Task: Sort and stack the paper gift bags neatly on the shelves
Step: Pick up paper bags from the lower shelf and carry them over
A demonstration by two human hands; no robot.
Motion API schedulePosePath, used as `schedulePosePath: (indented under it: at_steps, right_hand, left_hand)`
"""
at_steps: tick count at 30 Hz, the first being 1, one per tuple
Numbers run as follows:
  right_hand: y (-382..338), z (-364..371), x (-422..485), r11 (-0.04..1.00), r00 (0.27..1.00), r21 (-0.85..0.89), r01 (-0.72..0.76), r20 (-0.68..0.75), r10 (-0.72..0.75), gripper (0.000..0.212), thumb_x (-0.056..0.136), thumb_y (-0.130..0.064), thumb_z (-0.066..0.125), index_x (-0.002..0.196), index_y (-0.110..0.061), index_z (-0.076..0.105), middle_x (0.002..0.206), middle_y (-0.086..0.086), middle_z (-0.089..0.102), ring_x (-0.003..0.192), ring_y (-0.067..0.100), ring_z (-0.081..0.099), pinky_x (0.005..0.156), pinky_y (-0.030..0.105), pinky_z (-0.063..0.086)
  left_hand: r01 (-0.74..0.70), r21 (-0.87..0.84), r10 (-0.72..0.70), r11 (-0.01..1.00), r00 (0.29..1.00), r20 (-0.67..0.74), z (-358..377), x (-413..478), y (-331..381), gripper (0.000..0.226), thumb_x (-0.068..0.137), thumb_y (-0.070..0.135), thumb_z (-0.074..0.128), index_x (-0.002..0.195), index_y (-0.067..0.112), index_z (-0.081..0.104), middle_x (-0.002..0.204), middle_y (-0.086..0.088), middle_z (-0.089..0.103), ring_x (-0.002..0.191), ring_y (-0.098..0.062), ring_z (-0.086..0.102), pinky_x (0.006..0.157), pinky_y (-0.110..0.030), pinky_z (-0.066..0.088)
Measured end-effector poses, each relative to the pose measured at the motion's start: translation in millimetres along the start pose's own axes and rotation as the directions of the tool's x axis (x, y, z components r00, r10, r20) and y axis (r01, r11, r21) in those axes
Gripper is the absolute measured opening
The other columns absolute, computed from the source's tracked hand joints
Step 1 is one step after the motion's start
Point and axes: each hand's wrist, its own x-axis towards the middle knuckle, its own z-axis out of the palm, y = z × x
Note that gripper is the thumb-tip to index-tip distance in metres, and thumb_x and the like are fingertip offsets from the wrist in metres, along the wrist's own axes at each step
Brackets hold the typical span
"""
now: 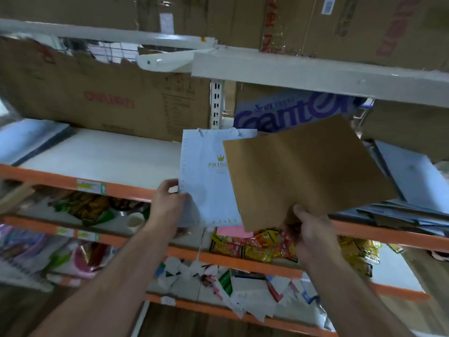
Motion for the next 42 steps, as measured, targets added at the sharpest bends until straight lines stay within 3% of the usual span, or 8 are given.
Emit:
schedulePosePath:
  at_steps: [5,10,14,17,19,29,33,42]
  right_hand:
    - [34,2,-38,0.998,0.993,-0.051,-0.032,0.108,0.037,0.013,0.098,-0.009,0.060,0.111,-0.013,0.060,0.106,0.006,0.066,0.083,0.023,0.062,0.055,0.033,0.050]
    - [64,29,-73,0.985,0.976,-0.157,-0.077,0.191,0.107,0.006,0.099,-0.011,0.059,0.105,-0.011,0.063,0.098,0.006,0.064,0.079,0.021,0.060,0.054,0.032,0.052]
    - [82,63,-98,0.978,0.962,-0.197,-0.073,0.245,0.121,0.007,0.099,-0.011,0.059,0.103,-0.006,0.063,0.099,0.008,0.064,0.081,0.024,0.061,0.056,0.034,0.052]
    - [97,99,-116,0.977,0.953,-0.204,-0.068,0.277,0.124,0.007,0.099,-0.009,0.058,0.095,-0.008,0.063,0.094,0.009,0.064,0.076,0.023,0.060,0.058,0.036,0.050]
    - [111,126,-126,0.977,0.944,-0.203,-0.071,0.303,0.131,0.011,0.100,-0.008,0.056,0.091,-0.011,0.062,0.094,0.008,0.064,0.076,0.022,0.060,0.059,0.036,0.050]
    - [195,301,-180,0.987,0.928,-0.150,-0.065,0.354,0.115,0.018,0.100,-0.004,0.053,0.092,-0.018,0.061,0.090,0.003,0.066,0.073,0.017,0.060,0.047,0.026,0.051]
    - [223,360,-200,0.990,0.926,-0.117,-0.082,0.359,0.119,0.016,0.100,-0.003,0.052,0.094,-0.016,0.061,0.088,0.005,0.065,0.070,0.018,0.059,0.044,0.025,0.049]
    - [259,452,-186,0.979,0.944,-0.156,-0.129,0.284,0.169,0.012,0.100,-0.004,0.055,0.091,-0.010,0.059,0.085,0.010,0.063,0.066,0.020,0.057,0.040,0.021,0.049]
  left_hand:
    - [0.048,-0.023,-0.050,0.999,0.993,-0.108,-62,-46,-29,0.027,0.093,0.003,0.064,0.112,0.021,0.060,0.108,-0.004,0.067,0.095,-0.030,0.067,0.086,-0.056,0.057]
    - [0.085,-0.063,-0.097,0.994,0.968,-0.229,-130,-70,-43,0.024,0.098,0.006,0.058,0.116,0.021,0.056,0.113,-0.003,0.060,0.097,-0.028,0.063,0.069,-0.045,0.055]
    - [0.074,-0.059,-0.089,0.996,0.944,-0.319,-180,-74,-46,0.023,0.094,0.005,0.060,0.097,0.028,0.059,0.108,-0.004,0.064,0.097,-0.030,0.064,0.083,-0.057,0.057]
    - [0.062,-0.091,-0.091,0.994,0.927,-0.363,-217,-66,-50,0.026,0.092,0.002,0.058,0.094,0.028,0.057,0.102,-0.001,0.064,0.090,-0.024,0.063,0.071,-0.046,0.057]
    - [0.054,-0.133,-0.100,0.990,0.923,-0.373,-245,-56,-53,0.025,0.093,0.000,0.056,0.103,0.022,0.058,0.100,-0.001,0.063,0.086,-0.020,0.062,0.059,-0.034,0.051]
    - [0.026,-0.122,-0.070,0.992,0.924,-0.377,-418,39,-40,0.026,0.091,-0.004,0.057,0.106,0.016,0.061,0.093,0.001,0.064,0.077,-0.019,0.063,0.057,-0.030,0.049]
    - [0.054,-0.100,-0.086,0.994,0.934,-0.348,-475,81,-37,0.028,0.090,-0.004,0.057,0.108,0.016,0.063,0.099,-0.001,0.067,0.088,-0.026,0.067,0.076,-0.043,0.057]
    - [0.100,-0.115,-0.135,0.988,0.926,-0.352,-534,160,-45,0.027,0.090,-0.002,0.058,0.110,0.016,0.066,0.101,-0.004,0.069,0.087,-0.028,0.068,0.077,-0.043,0.058]
